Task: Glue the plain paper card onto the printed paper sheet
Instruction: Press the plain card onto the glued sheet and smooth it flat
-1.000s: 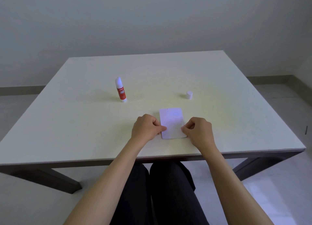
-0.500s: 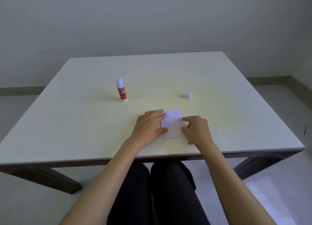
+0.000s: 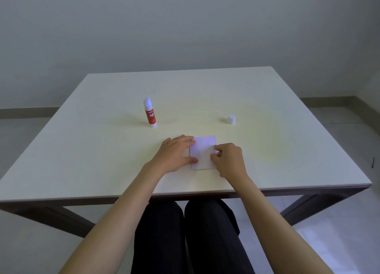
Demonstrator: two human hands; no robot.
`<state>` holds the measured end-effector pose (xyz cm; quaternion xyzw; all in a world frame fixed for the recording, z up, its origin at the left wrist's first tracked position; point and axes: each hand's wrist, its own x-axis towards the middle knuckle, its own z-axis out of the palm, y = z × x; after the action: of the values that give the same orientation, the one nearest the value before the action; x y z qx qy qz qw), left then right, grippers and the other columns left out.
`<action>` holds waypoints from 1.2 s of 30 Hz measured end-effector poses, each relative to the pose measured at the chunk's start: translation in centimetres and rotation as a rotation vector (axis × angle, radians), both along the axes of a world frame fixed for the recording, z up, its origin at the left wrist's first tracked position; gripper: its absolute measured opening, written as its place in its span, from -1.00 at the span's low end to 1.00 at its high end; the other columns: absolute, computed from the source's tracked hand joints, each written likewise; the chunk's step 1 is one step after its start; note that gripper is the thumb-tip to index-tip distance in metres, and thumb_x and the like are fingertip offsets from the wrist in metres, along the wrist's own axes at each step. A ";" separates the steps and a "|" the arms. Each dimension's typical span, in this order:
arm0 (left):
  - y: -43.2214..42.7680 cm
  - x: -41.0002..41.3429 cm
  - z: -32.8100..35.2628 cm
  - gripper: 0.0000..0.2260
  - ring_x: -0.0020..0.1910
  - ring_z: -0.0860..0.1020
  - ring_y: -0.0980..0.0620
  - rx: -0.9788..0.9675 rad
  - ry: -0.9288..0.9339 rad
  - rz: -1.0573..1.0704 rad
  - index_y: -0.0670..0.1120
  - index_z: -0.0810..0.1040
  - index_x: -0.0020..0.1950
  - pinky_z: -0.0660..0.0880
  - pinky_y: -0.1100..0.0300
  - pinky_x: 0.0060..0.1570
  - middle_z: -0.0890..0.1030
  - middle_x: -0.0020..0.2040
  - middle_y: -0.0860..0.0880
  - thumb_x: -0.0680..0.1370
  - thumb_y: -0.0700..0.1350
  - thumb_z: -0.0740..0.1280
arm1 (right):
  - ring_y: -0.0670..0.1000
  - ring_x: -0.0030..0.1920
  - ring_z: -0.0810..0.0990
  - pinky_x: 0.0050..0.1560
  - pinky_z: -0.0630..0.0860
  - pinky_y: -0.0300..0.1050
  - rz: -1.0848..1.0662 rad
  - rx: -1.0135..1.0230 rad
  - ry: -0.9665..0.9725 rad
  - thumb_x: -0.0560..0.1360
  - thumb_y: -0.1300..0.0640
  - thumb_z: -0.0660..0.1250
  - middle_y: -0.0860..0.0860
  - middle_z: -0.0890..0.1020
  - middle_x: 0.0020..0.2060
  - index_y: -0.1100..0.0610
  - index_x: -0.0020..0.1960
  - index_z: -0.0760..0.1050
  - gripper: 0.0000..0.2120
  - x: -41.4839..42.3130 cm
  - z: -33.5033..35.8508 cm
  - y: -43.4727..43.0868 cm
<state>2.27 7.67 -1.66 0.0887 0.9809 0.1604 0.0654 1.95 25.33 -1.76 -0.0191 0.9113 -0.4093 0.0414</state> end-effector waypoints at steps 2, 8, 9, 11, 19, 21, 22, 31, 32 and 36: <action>0.0 -0.1 0.1 -0.43 0.51 0.19 0.07 -0.012 0.000 0.004 0.01 0.31 0.47 0.10 -0.04 0.46 0.25 0.52 0.09 0.50 0.16 0.30 | 0.11 -0.21 0.42 -0.23 0.49 -0.12 0.040 0.047 0.025 0.51 0.26 0.24 0.14 0.54 -0.27 0.19 0.04 0.60 -0.81 0.0 0.2 0.0; -0.5 0.4 -0.3 -0.31 0.53 0.09 0.09 0.060 -0.012 0.024 0.07 0.26 0.49 -0.12 -0.19 0.46 0.21 0.52 0.19 0.42 0.27 0.33 | 0.12 0.45 0.25 0.35 0.21 0.06 0.354 0.585 0.326 0.61 -0.14 0.00 -0.04 0.35 0.46 0.01 0.48 0.24 -0.51 2.2 0.4 0.0; -0.6 0.5 -0.4 -0.30 0.54 0.07 0.09 0.069 -0.011 0.021 0.07 0.24 0.50 -0.14 -0.21 0.46 0.20 0.52 0.20 0.42 0.27 0.33 | 0.10 0.54 0.06 0.47 -0.03 0.14 0.460 0.584 0.311 0.60 -0.22 -0.10 -0.11 0.21 0.53 -0.01 0.52 0.17 -0.44 2.9 0.1 0.0; -0.7 0.7 -0.5 -0.27 0.55 0.04 0.10 0.078 -0.013 0.015 0.07 0.20 0.51 -0.17 -0.22 0.46 0.18 0.53 0.22 0.42 0.29 0.32 | 0.08 0.57 -0.20 0.41 -0.44 0.22 0.576 0.582 0.241 0.47 -0.37 -0.36 -0.17 0.07 0.56 -0.03 0.55 0.03 -0.23 3.7 -0.7 0.2; -0.7 0.8 -0.3 -0.22 0.57 -0.12 0.05 0.002 -0.030 0.015 0.12 0.15 0.53 -0.29 -0.25 0.44 0.10 0.54 0.26 0.39 0.36 0.28 | 0.09 0.54 -0.33 0.37 -0.48 0.29 0.514 0.780 0.153 0.54 -0.31 -0.27 -0.20 -0.10 0.56 -0.07 0.56 -0.17 -0.35 -2.4 -0.6 0.5; -0.7 0.7 -0.4 -0.24 0.57 -0.13 0.04 0.012 -0.024 0.018 0.14 0.15 0.52 -0.31 -0.26 0.43 0.10 0.54 0.27 0.40 0.36 0.27 | 0.05 0.52 -0.38 0.34 -0.54 0.25 0.599 0.731 0.210 0.48 -0.37 -0.33 -0.22 -0.08 0.56 -0.08 0.56 -0.15 -0.28 -1.1 -1.0 0.4; -0.8 0.7 -0.5 -0.26 0.57 -0.14 0.04 0.011 -0.017 0.015 0.14 0.16 0.52 -0.31 -0.26 0.43 0.10 0.54 0.27 0.40 0.35 0.27 | 0.00 0.50 -0.41 0.31 -0.57 0.22 0.652 0.680 0.236 0.44 -0.40 -0.36 -0.23 -0.06 0.55 -0.11 0.55 -0.14 -0.25 -0.3 -1.4 0.4; -0.9 0.7 -1.0 -0.21 0.56 -0.15 0.06 0.057 -0.026 0.027 0.18 0.07 0.53 -0.33 -0.26 0.42 0.09 0.53 0.30 0.38 0.36 0.28 | 0.05 0.54 -0.32 0.37 -0.48 0.32 0.540 0.721 0.221 0.58 -0.27 -0.23 -0.24 -0.07 0.55 -0.12 0.55 -0.18 -0.41 -2.0 -0.8 0.0; -0.9 0.6 -1.0 -0.23 0.56 -0.14 0.06 0.068 -0.023 0.031 0.17 0.09 0.53 -0.33 -0.26 0.42 0.10 0.53 0.30 0.40 0.33 0.30 | 0.05 0.54 -0.32 0.36 -0.49 0.31 0.532 0.717 0.244 0.56 -0.30 -0.23 -0.22 -0.07 0.56 -0.10 0.55 -0.18 -0.38 -1.4 -1.1 -0.4; -1.0 0.5 -1.0 -0.27 0.56 -0.13 0.06 0.072 -0.005 0.034 0.17 0.18 0.50 -0.33 -0.25 0.41 0.13 0.52 0.30 0.39 0.32 0.32 | 0.01 0.54 -0.32 0.26 -0.64 0.23 0.607 0.615 0.315 0.42 -0.42 -0.31 -0.26 -0.03 0.55 -0.15 0.55 -0.10 -0.25 1.0 -2.4 -0.2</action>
<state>2.74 6.69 -2.68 0.0738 0.9757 0.1970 0.0619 2.98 25.15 -4.21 -0.3340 0.9388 -0.0812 0.0244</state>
